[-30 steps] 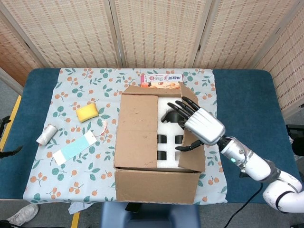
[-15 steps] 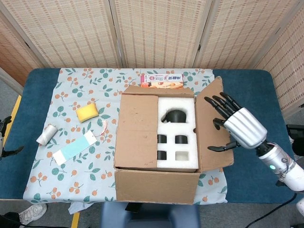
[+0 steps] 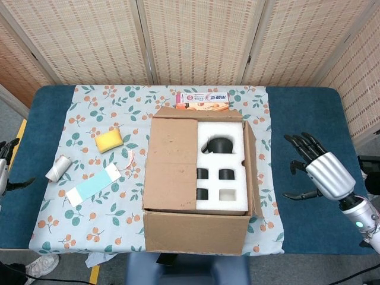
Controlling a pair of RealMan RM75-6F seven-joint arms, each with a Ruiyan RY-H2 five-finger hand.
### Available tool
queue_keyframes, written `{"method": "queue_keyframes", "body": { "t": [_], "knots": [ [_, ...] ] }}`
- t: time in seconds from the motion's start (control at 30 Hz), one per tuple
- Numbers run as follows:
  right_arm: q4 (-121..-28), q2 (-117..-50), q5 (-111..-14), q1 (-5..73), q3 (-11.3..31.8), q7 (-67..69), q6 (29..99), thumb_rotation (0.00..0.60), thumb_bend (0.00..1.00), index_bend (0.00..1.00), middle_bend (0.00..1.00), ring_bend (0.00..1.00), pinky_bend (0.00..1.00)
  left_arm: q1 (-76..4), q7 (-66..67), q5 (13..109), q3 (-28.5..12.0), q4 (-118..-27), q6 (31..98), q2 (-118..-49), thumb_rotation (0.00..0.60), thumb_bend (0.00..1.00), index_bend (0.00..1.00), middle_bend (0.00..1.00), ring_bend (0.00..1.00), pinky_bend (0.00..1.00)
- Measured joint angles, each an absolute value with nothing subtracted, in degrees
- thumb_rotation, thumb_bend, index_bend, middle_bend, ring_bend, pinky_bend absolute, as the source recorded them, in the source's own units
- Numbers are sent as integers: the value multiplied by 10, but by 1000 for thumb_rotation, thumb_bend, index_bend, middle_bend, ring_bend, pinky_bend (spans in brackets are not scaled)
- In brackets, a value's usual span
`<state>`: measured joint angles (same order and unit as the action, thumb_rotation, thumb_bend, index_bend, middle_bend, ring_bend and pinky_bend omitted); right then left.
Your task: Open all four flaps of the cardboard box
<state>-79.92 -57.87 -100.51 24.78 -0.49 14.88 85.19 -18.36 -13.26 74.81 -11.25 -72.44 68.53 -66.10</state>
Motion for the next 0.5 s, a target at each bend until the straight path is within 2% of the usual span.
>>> {"method": "queue_keyframes", "body": {
  "t": [0.07, 0.1, 0.2, 0.23, 0.3, 0.43, 0.5],
  "knots": [
    [-779, -599, -1003, 235, -4, 151, 871, 124, 158, 550, 0, 0, 0, -192, -139, 782, -109, -729, 693, -652, 600, 235, 198, 107, 8, 0],
    [-768, -611, -1001, 226, -4, 151, 885, 146, 159, 546, 0, 0, 0, -196, -143, 799, -107, -731, 697, -647, 600, 284, 206, 96, 1, 0],
    [-748, -639, -996, 201, -1, 159, 925, 331, 161, 516, 0, 0, 0, -217, -156, 860, -100, -743, 705, -626, 600, 463, 210, 88, 0, 0],
    [-741, -646, -994, 194, 1, 162, 938, 359, 162, 484, 0, 0, 0, -229, -164, 884, -96, -750, 705, -616, 600, 519, 207, 88, 0, 0],
    [-724, -663, -990, 179, 6, 161, 966, 368, 162, 390, 0, 0, 0, -249, -178, 915, -91, -765, 702, -598, 600, 593, 192, 87, 0, 0],
    [-723, -674, -978, 157, 16, 126, 990, 373, 161, 83, 0, 0, 0, -292, -215, 959, -81, -798, 689, -570, 600, 649, 142, 73, 0, 0],
    [-742, -672, -969, 147, 19, 111, 993, 375, 161, 23, 0, 0, 0, -304, -224, 970, -77, -811, 682, -563, 600, 656, 131, 52, 0, 0]
  ]
}}
